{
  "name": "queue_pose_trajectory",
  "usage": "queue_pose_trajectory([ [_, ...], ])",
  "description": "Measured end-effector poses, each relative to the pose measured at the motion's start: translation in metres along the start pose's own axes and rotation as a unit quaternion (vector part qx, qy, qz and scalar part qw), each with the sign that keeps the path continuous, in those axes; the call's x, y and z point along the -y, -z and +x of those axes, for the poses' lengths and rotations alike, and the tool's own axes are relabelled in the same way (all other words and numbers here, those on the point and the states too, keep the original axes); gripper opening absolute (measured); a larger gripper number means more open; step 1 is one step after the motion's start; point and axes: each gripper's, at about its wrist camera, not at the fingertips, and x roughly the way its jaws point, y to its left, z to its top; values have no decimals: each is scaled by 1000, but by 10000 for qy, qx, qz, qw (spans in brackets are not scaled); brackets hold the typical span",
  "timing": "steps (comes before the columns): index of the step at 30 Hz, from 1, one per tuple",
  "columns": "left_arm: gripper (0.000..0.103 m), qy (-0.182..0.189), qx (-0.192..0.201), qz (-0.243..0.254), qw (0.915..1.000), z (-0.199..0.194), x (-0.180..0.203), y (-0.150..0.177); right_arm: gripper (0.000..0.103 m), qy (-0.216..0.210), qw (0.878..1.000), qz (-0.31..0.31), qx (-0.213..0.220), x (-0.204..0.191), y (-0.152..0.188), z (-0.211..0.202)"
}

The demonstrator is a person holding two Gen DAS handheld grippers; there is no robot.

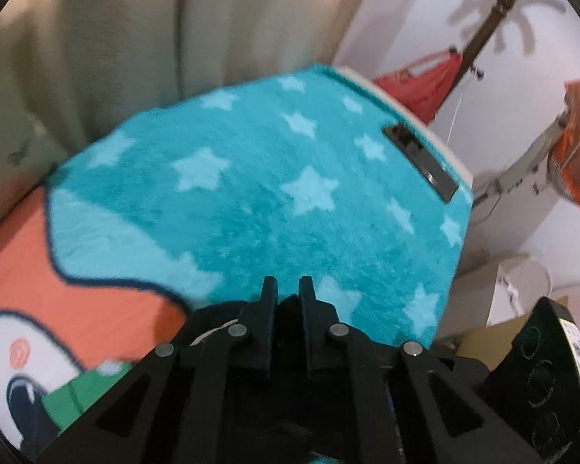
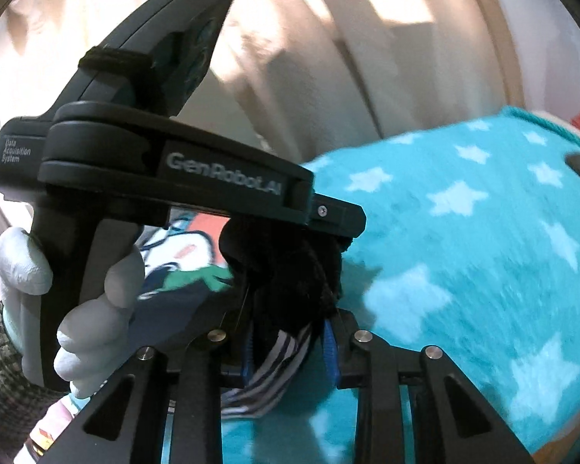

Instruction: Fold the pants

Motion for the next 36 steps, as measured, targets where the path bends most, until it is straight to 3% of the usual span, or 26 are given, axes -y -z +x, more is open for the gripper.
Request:
queue_pose_trajectory([
  [7,11,-125,787,-880,9929,-69,-52,48,31,-666,9960,-572,-136,-51,-12,14],
  [16,11,-328,1226,-1914,9733,-95,-111,114,33,-1088,9840,-1200,-747,-116,9,63],
  [17,11,-346,1297,-2065,9692,-100,-117,122,36,-1103,9826,-1263,-801,-120,12,68],
  [20,11,-432,1585,-2261,9602,-121,-121,144,59,-1381,9754,-1357,-1059,-136,25,79],
  [23,25,-768,1900,-2390,9492,-148,-122,171,74,-1458,9698,-1534,-1215,-151,36,84],
  [25,36,-1116,2045,-2488,9401,-164,-123,189,75,-1425,9663,-1719,-1279,-158,36,85],
  [28,39,-1532,2211,-2550,9288,-185,-123,213,75,-1665,9648,-1684,-1145,-157,21,65],
  [31,44,-1900,2392,-2692,9134,-201,-128,237,75,-1705,9710,-1428,-875,-150,-1,45],
  [36,44,-2257,2510,-3025,8914,-221,-145,269,71,-1581,9742,-1095,-1185,-147,-10,74],
])
